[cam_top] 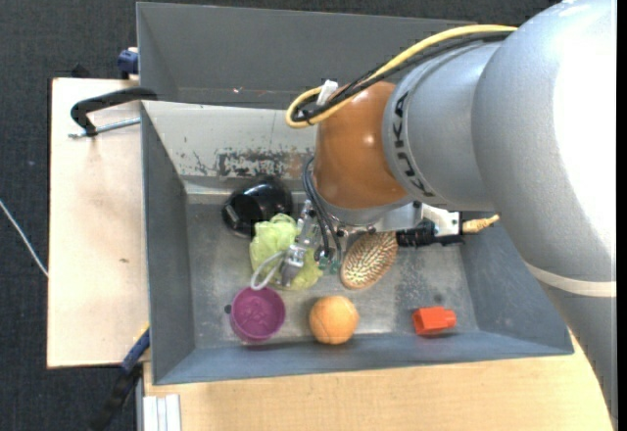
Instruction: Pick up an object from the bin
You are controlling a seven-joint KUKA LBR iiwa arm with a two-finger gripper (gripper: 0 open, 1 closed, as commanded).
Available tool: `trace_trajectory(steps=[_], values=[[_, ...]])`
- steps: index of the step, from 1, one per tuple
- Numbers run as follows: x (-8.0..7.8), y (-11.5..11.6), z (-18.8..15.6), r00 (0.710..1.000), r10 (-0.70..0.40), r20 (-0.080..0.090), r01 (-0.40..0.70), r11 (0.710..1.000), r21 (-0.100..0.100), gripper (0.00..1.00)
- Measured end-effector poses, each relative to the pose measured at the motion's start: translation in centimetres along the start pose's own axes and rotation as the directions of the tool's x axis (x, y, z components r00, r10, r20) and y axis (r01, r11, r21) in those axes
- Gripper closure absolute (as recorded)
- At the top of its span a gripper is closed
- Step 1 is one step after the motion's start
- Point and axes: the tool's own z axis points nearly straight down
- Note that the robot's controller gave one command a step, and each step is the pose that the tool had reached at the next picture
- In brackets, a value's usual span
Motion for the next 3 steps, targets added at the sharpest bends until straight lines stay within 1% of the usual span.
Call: trace_trajectory(steps=[1, 2, 3], values=[[-0.2, 0.1, -1.5, 1.000, -0.002, 0.006, 0.002, 1.000, -0.004, 1.00], [-0.2, 0.1, -2.5, 1.000, -0.001, 0.009, 0.002, 1.000, -0.006, 1.00], [-0.1, 0.1, -3.2, 1.000, -0.002, 0.007, 0.002, 1.000, -0.005, 1.00]])
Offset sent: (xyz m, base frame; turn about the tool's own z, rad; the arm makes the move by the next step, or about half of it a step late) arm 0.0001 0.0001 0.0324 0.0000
